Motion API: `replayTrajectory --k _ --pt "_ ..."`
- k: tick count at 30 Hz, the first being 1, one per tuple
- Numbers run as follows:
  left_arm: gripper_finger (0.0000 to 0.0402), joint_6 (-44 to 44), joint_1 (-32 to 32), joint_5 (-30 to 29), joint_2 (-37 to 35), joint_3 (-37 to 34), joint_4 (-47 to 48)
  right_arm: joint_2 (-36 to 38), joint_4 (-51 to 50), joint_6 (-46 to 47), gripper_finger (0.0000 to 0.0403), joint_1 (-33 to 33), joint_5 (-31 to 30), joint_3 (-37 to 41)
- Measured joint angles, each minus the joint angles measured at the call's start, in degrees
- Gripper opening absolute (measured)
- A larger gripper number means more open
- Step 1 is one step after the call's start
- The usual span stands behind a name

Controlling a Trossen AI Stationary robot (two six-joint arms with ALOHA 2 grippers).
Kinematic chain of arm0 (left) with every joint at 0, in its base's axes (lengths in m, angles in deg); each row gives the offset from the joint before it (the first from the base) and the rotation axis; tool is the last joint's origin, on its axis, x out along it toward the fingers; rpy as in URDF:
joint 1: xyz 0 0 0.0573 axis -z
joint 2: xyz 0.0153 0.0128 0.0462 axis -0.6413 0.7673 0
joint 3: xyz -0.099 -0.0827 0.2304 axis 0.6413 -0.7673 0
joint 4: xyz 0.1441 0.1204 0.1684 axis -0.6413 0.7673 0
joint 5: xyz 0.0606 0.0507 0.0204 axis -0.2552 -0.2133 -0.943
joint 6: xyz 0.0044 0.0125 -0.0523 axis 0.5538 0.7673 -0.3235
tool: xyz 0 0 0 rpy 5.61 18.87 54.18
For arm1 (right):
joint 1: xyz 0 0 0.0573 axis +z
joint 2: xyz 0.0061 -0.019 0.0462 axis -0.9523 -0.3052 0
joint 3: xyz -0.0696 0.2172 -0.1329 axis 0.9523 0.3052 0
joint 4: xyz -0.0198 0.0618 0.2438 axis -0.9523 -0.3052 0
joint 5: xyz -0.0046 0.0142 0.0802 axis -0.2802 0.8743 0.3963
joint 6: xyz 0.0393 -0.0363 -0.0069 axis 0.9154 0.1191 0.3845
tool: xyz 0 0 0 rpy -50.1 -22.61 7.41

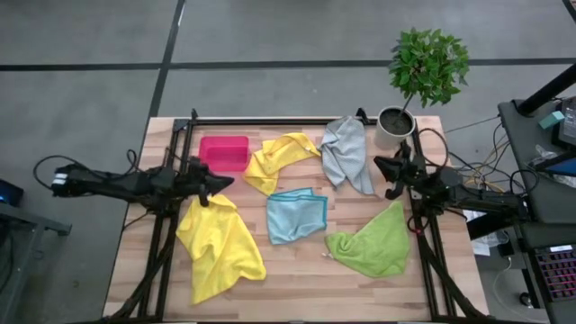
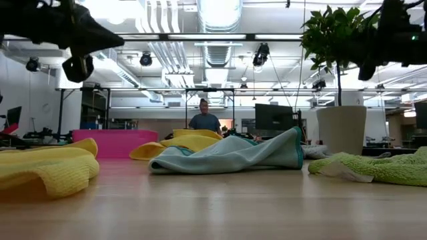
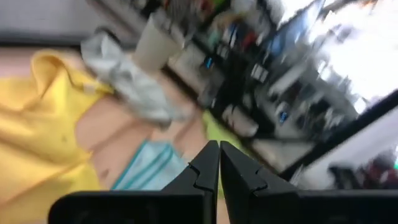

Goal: Fold microfiber towels
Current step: Fold the bottom yellow microfiber cloth

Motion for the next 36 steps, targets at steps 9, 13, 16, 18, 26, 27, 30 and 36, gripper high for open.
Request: replayTrajectory --k 9,13,16,18,26,27,30,36 --pt "0.0000 5.27 -0.02 7.85 16.03 15.10 25.22 -0.02 8.72 -1.07 0.0028 0.00 0.35 0.00" --pt "0.0000 9.13 -0.02 10.29 22.35 19.59 31.82 -0.09 9.55 -2.64 0.0028 0.00 0.44 0.00" --pt "0.0005 13.18 -0.02 11.72 26.88 21.44 35.44 -0.11 9.84 -3.76 0.0028 0.00 0.46 0.00" --pt "0.0018 15.63 -0.02 12.60 29.19 21.88 37.44 -0.11 9.85 -4.41 0.0028 0.00 0.46 -0.02" --pt "0.0107 17.99 -0.07 10.76 36.86 22.20 45.86 -0.41 9.65 -5.18 0.0028 0.00 0.45 -0.02" --pt "0.0120 17.99 -0.07 10.05 37.54 22.20 46.54 -0.53 9.50 -5.13 0.0028 0.00 0.46 -0.02" --pt "0.0156 18.22 -0.07 8.52 39.34 22.18 46.99 -1.11 9.31 -5.07 0.0028 0.01 0.46 -0.02" --pt "0.0185 21.05 -0.04 7.93 43.31 22.07 46.39 -2.63 9.32 -4.04 0.0028 0.02 0.46 -0.02"
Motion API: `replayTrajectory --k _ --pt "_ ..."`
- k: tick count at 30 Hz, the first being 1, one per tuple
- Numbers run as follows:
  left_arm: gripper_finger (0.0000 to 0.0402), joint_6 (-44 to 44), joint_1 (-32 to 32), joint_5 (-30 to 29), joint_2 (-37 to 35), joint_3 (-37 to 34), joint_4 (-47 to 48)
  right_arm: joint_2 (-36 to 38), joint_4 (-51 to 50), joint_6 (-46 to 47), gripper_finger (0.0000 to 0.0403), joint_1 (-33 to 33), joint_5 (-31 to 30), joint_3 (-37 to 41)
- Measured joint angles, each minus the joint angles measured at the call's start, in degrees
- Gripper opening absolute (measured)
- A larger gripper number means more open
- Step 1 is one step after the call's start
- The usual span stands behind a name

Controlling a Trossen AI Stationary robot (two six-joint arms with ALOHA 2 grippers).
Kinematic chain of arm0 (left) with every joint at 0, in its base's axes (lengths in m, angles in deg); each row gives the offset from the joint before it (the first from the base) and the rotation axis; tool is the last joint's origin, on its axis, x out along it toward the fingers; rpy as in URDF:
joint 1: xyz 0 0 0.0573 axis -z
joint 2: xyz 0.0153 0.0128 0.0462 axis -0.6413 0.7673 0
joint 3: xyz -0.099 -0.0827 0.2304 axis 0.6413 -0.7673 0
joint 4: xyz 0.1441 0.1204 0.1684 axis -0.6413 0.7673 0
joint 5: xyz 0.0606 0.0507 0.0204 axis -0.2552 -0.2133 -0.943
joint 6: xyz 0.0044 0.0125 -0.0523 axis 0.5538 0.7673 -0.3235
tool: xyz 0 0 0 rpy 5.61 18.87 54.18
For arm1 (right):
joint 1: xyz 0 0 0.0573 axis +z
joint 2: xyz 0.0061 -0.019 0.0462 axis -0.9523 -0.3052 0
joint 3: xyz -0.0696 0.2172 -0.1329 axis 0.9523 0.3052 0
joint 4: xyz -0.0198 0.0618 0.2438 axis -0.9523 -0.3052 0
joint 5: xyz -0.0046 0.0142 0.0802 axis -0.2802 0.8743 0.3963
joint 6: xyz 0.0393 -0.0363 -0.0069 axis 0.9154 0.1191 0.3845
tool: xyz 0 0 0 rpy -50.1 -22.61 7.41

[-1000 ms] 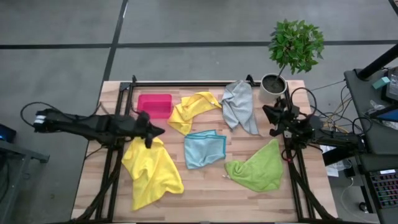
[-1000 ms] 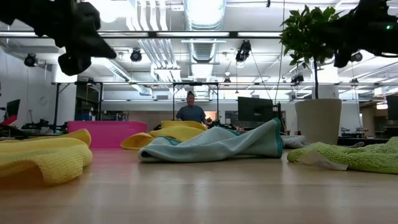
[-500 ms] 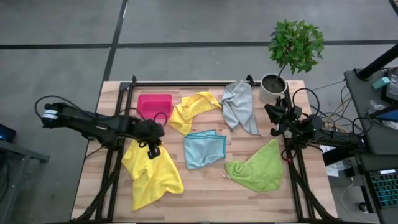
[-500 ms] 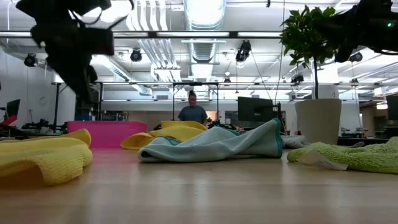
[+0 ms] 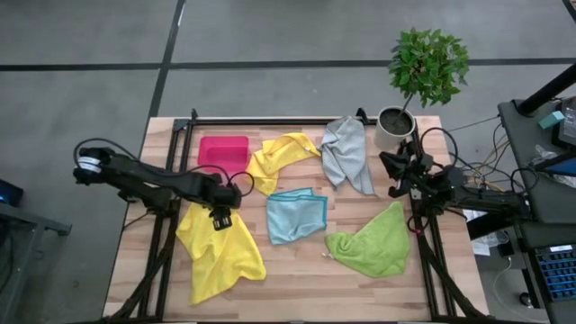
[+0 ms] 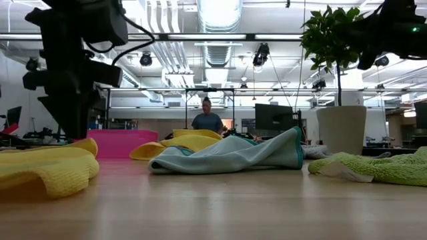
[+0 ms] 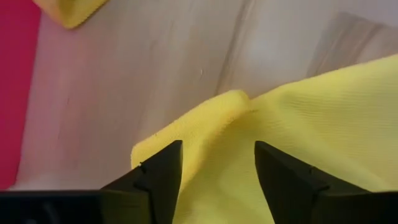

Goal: Fold microfiber towels
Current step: Fold the bottom yellow microfiber cloth

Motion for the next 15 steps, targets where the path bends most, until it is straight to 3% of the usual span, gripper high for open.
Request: replayTrajectory --k 7,15 --pt "0.0163 0.00 0.00 -0.71 3.93 -0.02 -1.22 -2.13 0.03 0.48 0.0028 0.00 0.00 0.00" --pt "0.0020 1.49 0.00 -0.70 5.09 -0.02 -2.75 -6.18 0.36 0.79 0.0028 0.00 0.00 0.00"
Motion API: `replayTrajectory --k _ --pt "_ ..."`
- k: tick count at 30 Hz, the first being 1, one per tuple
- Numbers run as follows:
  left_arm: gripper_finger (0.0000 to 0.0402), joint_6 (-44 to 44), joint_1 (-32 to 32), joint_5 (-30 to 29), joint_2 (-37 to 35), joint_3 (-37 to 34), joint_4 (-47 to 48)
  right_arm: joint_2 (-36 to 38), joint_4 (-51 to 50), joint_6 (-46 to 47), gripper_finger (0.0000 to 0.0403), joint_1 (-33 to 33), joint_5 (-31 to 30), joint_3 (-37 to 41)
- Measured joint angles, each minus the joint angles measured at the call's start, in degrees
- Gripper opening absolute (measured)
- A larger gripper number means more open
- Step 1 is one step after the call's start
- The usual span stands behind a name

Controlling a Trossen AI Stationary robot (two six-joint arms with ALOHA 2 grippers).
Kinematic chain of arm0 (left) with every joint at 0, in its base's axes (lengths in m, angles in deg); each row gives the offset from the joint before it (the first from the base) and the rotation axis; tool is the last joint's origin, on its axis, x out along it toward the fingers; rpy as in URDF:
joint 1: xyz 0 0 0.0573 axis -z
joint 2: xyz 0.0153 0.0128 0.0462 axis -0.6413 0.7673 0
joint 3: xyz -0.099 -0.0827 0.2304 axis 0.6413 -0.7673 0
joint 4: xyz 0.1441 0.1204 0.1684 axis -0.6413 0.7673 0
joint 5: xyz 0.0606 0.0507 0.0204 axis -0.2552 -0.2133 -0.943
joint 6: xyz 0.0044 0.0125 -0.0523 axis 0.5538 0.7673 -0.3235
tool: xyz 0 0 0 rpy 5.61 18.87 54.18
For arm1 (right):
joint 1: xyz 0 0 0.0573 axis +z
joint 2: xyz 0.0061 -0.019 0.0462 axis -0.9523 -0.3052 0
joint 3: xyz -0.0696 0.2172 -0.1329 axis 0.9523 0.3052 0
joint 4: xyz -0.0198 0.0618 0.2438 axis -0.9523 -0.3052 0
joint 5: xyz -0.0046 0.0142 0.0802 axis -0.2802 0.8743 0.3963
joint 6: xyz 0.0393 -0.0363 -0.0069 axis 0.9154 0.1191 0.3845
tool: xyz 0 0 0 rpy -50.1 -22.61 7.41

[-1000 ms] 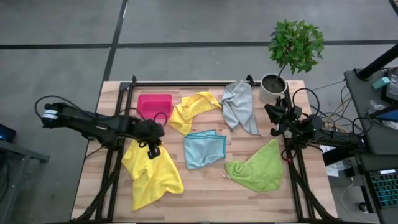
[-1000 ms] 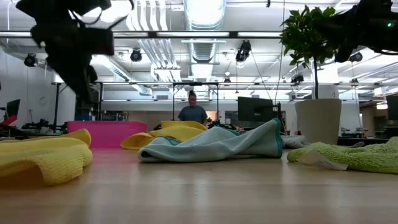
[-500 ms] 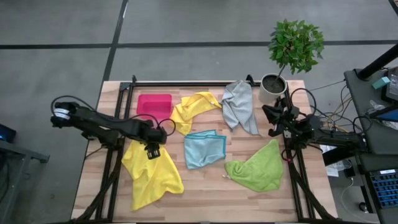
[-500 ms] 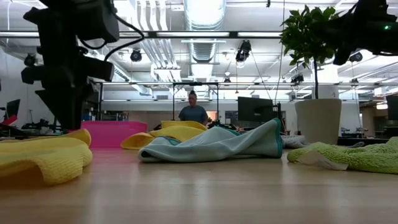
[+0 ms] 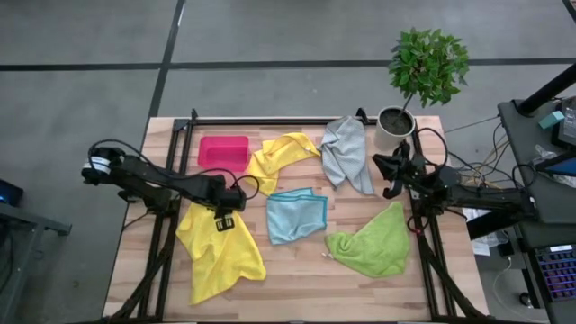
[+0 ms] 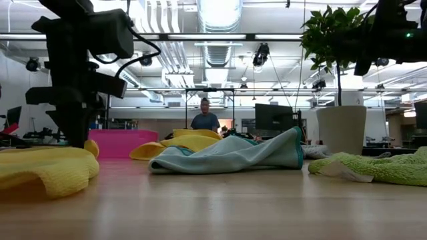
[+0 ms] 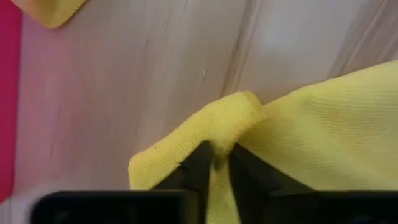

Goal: Fold microfiber towels
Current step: Fold the bottom yellow microfiber cloth

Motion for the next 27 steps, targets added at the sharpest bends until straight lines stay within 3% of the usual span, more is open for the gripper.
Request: replayTrajectory --k 15,27 --pt "0.0000 -3.12 0.06 -1.30 -9.65 3.62 -0.33 -9.04 8.87 -0.65 0.0028 0.00 1.25 -0.40" --pt "0.0000 -5.07 0.04 -6.19 -15.50 10.50 -5.85 -22.71 8.69 -12.32 0.0028 2.09 4.59 -11.43"
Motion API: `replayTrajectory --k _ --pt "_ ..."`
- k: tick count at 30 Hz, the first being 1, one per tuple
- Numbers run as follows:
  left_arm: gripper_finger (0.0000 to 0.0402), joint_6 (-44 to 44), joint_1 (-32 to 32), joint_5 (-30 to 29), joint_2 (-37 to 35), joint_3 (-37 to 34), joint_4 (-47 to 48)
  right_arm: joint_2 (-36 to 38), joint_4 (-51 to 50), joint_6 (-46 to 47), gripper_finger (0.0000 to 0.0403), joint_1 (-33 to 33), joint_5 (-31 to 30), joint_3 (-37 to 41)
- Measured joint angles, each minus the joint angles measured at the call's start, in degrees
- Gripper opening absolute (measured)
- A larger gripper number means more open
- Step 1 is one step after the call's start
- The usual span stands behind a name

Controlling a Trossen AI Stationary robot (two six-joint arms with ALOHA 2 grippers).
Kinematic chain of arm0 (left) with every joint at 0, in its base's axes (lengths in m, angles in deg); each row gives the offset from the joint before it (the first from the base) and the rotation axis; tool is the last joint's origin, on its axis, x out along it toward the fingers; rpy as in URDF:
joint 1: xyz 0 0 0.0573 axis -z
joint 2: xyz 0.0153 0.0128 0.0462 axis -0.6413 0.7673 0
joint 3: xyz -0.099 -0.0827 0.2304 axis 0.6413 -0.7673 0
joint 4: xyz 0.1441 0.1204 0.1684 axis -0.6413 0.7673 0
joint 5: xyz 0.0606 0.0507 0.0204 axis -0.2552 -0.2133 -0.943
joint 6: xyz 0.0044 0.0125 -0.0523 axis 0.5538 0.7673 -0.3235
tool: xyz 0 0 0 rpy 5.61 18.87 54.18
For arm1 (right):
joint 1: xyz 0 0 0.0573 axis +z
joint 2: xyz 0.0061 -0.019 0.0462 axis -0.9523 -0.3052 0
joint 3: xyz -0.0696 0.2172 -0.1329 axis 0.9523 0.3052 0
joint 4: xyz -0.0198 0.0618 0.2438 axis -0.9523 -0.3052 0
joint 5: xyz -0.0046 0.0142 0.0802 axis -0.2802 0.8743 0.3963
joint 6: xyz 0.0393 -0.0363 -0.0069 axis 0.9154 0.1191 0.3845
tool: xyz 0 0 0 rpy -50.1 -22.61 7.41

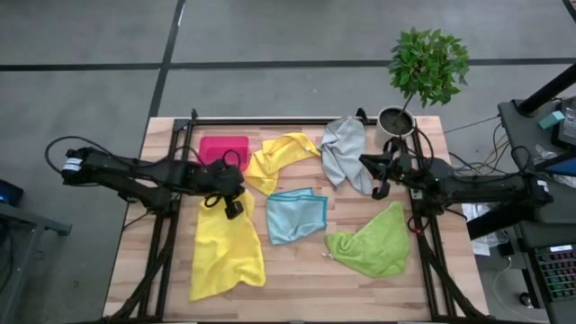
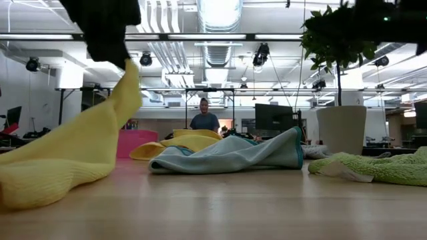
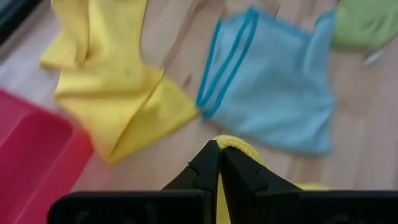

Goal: Fold microfiber towels
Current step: Fold the bottom yellow microfiber cloth

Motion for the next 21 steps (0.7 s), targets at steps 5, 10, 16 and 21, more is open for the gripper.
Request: replayTrajectory --k 5,10,16,21 --pt "0.0000 0.00 0.00 -0.04 -0.47 -0.02 -5.83 -8.15 0.08 -5.29 0.0028 1.72 -0.02 -6.16" --pt "0.0000 -1.41 0.00 -0.06 -0.52 -0.20 -8.01 -16.79 0.16 -8.50 0.0028 3.49 0.16 -12.41" --pt "0.0000 -2.59 0.12 -0.06 -0.13 -0.43 -9.65 -27.71 -0.66 -9.17 0.0028 4.75 2.87 -18.85" --pt "0.0000 -2.64 0.40 -0.06 0.05 -0.55 -10.00 -36.74 0.34 -4.70 0.0029 5.07 6.40 -24.91"
